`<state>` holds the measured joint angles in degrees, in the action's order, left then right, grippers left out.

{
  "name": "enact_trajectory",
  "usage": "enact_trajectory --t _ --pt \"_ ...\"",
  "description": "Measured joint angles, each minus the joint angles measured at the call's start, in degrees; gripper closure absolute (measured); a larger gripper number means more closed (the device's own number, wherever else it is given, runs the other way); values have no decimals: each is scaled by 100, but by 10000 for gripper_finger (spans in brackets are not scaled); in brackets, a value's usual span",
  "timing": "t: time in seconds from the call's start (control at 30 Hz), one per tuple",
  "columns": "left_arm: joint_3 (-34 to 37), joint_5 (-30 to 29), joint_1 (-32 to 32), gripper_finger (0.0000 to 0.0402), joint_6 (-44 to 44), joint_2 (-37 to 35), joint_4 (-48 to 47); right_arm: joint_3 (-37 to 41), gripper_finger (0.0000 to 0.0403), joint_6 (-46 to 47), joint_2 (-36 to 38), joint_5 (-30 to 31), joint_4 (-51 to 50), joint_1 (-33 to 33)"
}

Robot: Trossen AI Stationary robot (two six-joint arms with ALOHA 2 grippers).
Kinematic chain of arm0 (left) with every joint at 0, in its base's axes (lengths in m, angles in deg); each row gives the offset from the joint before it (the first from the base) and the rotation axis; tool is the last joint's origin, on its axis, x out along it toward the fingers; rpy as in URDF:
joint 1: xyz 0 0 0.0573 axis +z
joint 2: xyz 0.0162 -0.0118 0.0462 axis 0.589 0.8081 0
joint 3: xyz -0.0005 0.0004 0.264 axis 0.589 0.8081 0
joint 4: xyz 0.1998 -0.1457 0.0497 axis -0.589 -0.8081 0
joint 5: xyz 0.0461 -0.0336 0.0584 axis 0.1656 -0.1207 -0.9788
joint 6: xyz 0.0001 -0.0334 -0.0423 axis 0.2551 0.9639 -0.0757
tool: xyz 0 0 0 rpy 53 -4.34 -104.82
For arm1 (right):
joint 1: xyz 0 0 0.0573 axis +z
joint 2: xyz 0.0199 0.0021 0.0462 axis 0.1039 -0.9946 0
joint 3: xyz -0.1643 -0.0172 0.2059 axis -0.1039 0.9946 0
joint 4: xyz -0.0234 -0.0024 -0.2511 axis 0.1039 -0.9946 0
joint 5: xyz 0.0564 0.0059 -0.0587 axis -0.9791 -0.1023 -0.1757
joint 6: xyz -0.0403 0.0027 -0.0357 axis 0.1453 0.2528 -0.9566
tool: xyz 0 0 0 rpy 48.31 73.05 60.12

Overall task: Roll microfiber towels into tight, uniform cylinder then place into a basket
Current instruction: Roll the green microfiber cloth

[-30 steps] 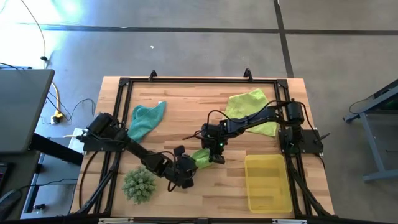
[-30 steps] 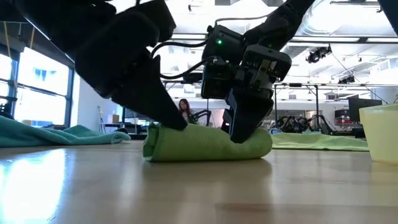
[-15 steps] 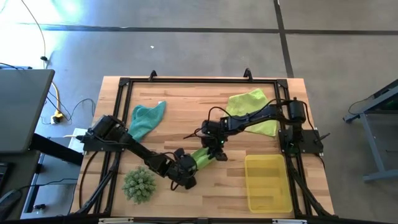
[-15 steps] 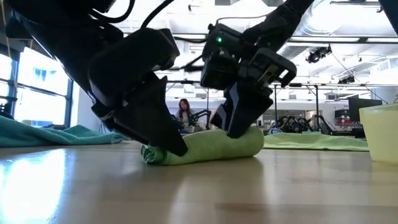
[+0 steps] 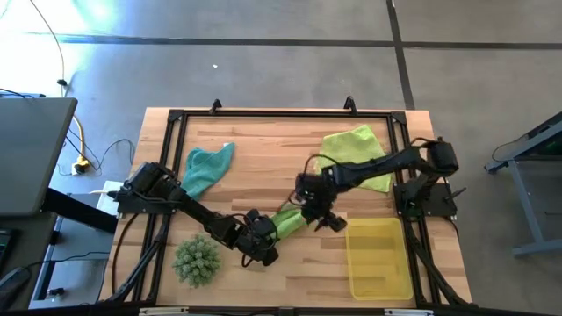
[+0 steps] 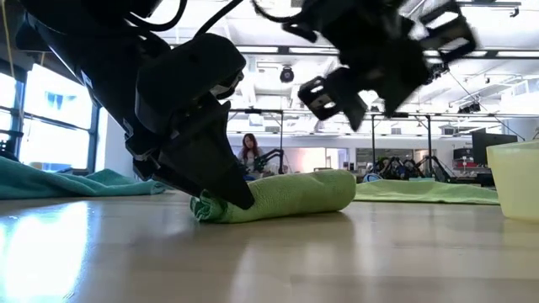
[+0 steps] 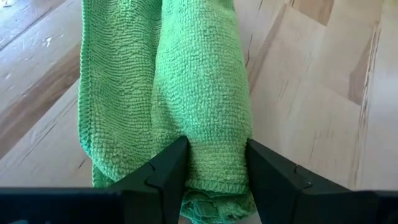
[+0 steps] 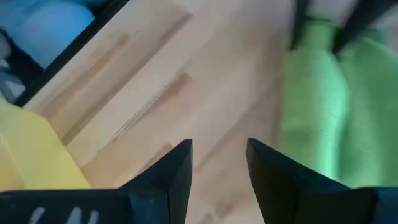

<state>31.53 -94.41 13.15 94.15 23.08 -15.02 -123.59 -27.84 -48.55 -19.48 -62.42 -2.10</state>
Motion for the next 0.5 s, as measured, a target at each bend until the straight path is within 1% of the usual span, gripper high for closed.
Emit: enact_trajectory --t 0.1,0.13,0.2,0.27,0.3,0.37,0.43,0.5 --pt "2 -13 0 255 7 0 -2 569 259 47 107 110 988 200" --pt "2 -31 -2 255 4 0 3 737 259 77 102 296 1473 260" --pt "11 -59 -7 255 -17 4 22 1083 258 96 101 883 2217 378" --pt "11 -61 -4 255 -17 4 35 1388 258 46 84 1773 2937 515" --pt "13 -59 -5 255 -19 4 42 1522 258 13 84 2214 3230 583" --pt "15 -61 -5 255 -19 4 47 1726 258 -15 83 2807 3611 679" --pt "22 -63 -7 255 -22 4 68 1899 258 -6 79 3060 3884 732" --pt "24 -67 -3 255 -22 4 75 2037 258 -37 78 3071 4034 758"
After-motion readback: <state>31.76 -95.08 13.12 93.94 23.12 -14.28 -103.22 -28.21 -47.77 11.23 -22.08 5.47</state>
